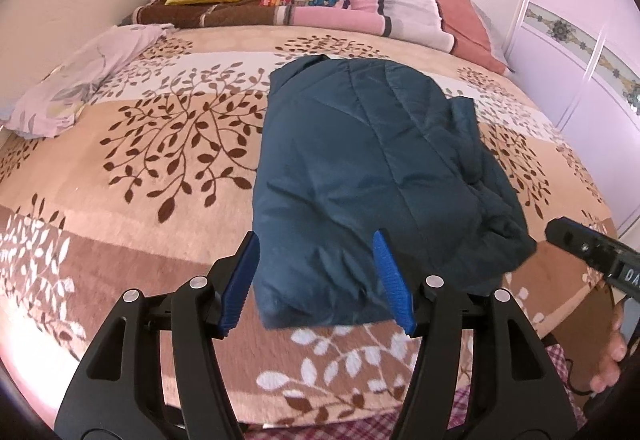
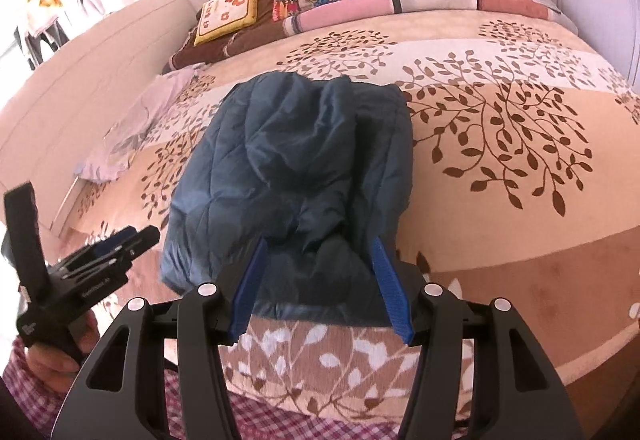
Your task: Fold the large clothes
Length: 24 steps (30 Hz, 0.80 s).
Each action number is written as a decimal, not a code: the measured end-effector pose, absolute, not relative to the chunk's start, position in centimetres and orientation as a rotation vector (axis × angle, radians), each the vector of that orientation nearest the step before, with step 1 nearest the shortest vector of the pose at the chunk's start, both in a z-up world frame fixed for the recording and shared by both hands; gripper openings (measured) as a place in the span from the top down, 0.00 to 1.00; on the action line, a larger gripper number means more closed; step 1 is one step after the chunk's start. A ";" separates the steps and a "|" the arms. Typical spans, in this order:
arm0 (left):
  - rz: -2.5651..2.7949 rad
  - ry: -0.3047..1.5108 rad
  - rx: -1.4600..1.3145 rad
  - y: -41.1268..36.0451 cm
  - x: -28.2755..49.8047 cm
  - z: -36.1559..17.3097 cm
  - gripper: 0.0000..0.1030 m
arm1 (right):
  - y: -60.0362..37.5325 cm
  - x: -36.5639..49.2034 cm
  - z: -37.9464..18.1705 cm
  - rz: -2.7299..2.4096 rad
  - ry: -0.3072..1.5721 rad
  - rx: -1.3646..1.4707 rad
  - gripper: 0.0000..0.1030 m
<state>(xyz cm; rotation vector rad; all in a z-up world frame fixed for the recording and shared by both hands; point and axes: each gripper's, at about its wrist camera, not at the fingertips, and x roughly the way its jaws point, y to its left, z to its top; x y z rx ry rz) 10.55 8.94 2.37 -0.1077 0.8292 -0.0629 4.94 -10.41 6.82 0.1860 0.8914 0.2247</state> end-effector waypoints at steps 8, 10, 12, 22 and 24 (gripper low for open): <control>-0.053 0.828 -0.118 8.5 7.0 3.2 0.42 | -9.0 1.6 6.6 0.217 0.891 0.129 0.47; -0.045 0.836 -0.121 8.3 6.2 3.1 0.42 | -8.8 1.0 6.5 0.218 0.893 0.120 0.47; -0.037 0.845 -0.131 8.2 5.5 2.9 0.42 | -8.4 0.4 6.2 0.212 0.897 0.111 0.47; 0.017 0.857 -0.140 7.7 2.5 1.4 0.42 | -6.8 -1.8 4.1 0.172 0.920 0.063 0.47; 0.018 0.866 -0.140 7.5 2.1 1.0 0.42 | -6.5 -2.1 4.0 0.154 0.920 0.034 0.47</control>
